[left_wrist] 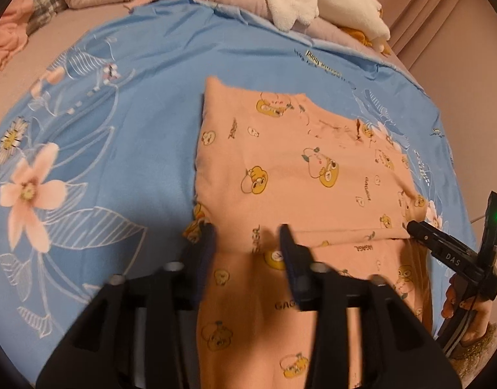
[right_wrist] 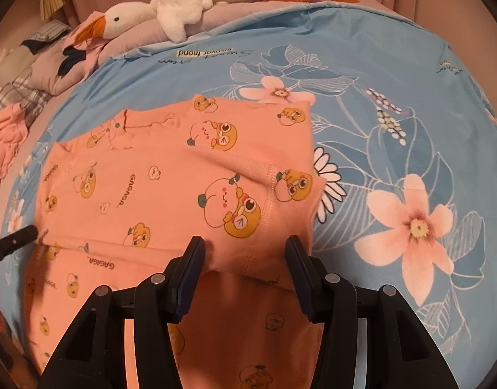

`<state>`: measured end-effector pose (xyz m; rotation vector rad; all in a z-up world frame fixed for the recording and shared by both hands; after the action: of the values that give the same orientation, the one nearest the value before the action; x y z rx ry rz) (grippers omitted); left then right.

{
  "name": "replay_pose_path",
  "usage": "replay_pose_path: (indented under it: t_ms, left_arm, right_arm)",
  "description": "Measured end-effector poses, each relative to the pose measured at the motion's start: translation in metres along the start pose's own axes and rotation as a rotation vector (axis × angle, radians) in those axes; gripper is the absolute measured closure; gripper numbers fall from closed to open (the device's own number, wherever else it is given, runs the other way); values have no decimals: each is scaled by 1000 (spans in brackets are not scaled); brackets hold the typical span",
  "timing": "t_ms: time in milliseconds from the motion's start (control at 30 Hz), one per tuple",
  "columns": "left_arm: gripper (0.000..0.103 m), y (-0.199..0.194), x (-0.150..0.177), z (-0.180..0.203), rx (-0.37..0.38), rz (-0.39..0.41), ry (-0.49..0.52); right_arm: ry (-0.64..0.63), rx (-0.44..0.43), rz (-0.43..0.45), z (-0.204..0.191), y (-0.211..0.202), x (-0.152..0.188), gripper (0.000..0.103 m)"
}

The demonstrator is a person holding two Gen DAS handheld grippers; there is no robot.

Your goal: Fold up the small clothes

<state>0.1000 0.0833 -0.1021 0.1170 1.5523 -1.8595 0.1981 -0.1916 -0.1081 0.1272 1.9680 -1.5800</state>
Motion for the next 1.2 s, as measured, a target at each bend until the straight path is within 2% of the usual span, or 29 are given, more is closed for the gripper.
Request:
replay_pose_path:
  t_ms: [67, 100, 167, 200, 300, 400, 467, 667, 933, 1100, 1200]
  left_arm:
    - [31, -13, 1, 3, -2, 38, 12]
    - [30, -20, 1, 4, 5, 53, 17]
    - [25, -32, 2, 6, 39, 65, 5]
    - [20, -37, 2, 5, 61, 68, -8]
    - [16, -54, 8, 6, 106, 88, -25]
    - [12, -66, 12, 10, 97, 110, -10]
    - [11, -72, 18, 10, 88, 116, 1]
    - [11, -76, 38, -4, 49, 108, 5]
    - [12, -61, 76, -18, 71, 6, -24]
    - [12, -59, 92, -18, 72, -20, -16]
    - [16, -53, 103, -20, 85, -56, -29]
  right_arm:
    - [6, 11, 25, 2, -10, -1, 51]
    - [9, 16, 47, 3, -18, -2, 48]
    - [15, 17, 88, 5, -34, -4, 29]
    - [15, 17, 110, 5, -43, -4, 26]
    - [-25, 39, 168, -2, -66, -5, 25]
    - [-55, 54, 204, -9, -81, -2, 23]
    - [-60, 47, 222, -11, -89, -1, 18]
    - [-58, 28, 252, -16, -101, 6, 17]
    - [-35, 4, 253, -17, -108, 16, 17]
    - [-27, -9, 262, -17, -114, 21, 17]
    - [-25, -12, 265, -17, -116, 24, 17]
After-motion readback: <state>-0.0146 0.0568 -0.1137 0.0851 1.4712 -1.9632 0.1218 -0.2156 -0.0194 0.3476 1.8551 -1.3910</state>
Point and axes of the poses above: each gripper's, at about its wrist camera, not at the fingertips, and y roughly the way its jaws point, z to its right, x to its underside, the point moved 3 cm from there along y, roughly the way its jaws point, and after that the axes turned 1 degree about -x, right-handed, at the moved point
